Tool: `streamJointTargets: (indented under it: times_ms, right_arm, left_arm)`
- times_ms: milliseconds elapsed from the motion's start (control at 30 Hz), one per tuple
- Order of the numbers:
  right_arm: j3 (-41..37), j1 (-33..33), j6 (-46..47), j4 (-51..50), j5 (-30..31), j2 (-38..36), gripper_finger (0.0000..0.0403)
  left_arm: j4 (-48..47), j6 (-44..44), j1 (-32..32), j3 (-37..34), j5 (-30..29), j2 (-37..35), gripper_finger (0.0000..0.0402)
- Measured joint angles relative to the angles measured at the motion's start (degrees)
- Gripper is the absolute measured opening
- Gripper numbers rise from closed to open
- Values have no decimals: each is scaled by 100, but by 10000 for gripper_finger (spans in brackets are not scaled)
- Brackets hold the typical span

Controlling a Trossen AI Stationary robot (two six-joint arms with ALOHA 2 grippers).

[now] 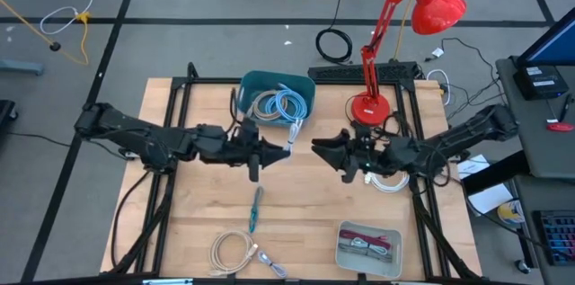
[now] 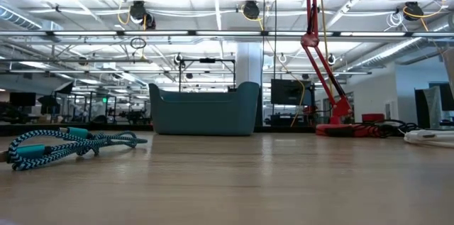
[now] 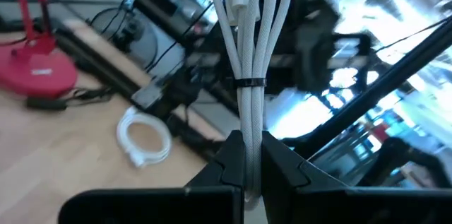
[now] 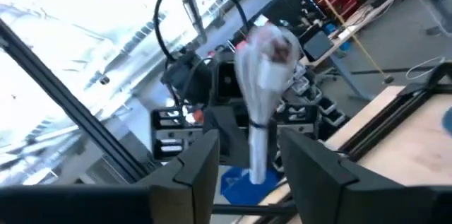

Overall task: Sort cables into bins
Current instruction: Put the white charger cable into the gray bin

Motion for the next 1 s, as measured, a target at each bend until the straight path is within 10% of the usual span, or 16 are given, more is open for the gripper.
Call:
streamJointTargets:
  times_ms: [400,1000]
  right_arm:
    - [-2,-115,203,1032,-262,717,216]
    - [-2,-294,199,1146,-282,885,165]
  left_arm:
    - [-9,-76,-5,-7,203,48,17]
    - [369,-384,-52,-2,649,508,17]
